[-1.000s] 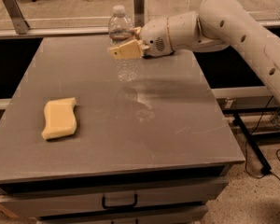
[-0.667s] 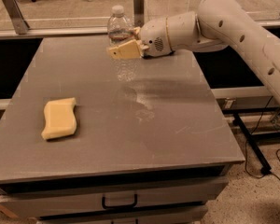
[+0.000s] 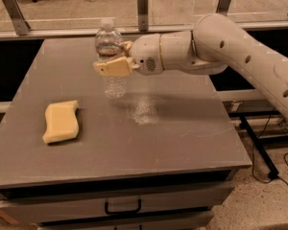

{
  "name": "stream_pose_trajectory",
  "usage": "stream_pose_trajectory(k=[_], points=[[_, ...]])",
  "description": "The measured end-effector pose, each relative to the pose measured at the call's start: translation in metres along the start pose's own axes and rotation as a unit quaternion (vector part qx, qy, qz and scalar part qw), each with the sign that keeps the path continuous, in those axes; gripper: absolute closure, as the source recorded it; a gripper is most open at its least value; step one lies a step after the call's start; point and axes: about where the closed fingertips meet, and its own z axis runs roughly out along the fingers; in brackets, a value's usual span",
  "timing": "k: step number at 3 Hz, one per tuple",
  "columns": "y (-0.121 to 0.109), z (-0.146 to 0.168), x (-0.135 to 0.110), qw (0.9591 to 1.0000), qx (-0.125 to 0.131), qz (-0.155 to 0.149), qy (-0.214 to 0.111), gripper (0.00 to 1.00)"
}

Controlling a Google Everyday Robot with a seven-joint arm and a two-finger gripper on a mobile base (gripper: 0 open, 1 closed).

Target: Move water bottle near sponge

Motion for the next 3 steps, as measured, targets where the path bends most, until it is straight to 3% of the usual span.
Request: stream_pose_trajectory(k=[1, 3], points=[[0.027, 0.024, 0.007, 0.9996, 0.008, -0.002, -0.029, 1.00], [0.054, 0.050, 0.019, 0.9981, 0.000, 0.005, -0.061, 0.59]])
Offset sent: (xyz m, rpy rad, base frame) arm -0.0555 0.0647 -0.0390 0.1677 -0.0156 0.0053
